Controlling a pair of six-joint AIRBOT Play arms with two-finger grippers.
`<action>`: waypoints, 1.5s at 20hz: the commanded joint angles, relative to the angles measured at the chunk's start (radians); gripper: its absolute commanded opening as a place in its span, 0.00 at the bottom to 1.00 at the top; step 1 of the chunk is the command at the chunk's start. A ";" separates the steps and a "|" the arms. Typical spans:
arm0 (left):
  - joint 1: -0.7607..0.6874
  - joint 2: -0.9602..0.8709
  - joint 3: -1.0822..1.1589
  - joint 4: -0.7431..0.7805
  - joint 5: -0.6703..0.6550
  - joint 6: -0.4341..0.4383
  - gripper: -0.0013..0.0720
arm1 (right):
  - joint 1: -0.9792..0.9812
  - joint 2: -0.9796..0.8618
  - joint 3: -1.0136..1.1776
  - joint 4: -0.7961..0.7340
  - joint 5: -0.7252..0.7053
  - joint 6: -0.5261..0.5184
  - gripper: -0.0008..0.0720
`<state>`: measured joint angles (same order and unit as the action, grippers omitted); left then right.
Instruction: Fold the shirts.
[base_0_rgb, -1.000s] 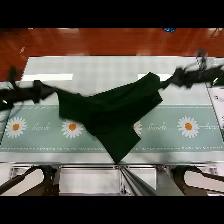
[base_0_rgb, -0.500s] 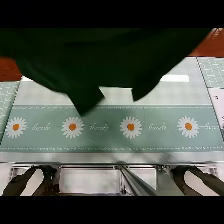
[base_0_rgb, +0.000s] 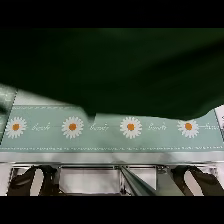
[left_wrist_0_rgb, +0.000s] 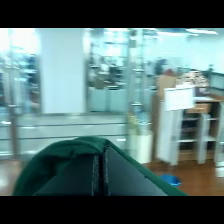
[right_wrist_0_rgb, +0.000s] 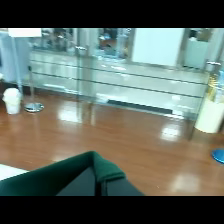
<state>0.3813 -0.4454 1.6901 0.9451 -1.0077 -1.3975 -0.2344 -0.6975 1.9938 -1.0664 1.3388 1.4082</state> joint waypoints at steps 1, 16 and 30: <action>0.000 0.077 0.006 0.176 -0.094 -0.089 0.05 | 0.001 0.062 0.003 -0.097 0.090 0.040 0.04; -0.048 -0.373 -0.724 -0.067 0.014 -0.001 0.05 | 0.002 -0.228 -0.801 0.022 -0.195 -0.089 0.04; -0.325 -1.241 -0.279 -0.198 0.266 -0.060 0.72 | -0.002 -1.111 -0.455 0.659 -0.489 -0.168 0.53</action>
<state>0.0834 -1.6028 1.3640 0.7612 -0.7319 -1.4105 -0.2340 -1.7309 1.5047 -0.5072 0.8677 1.2201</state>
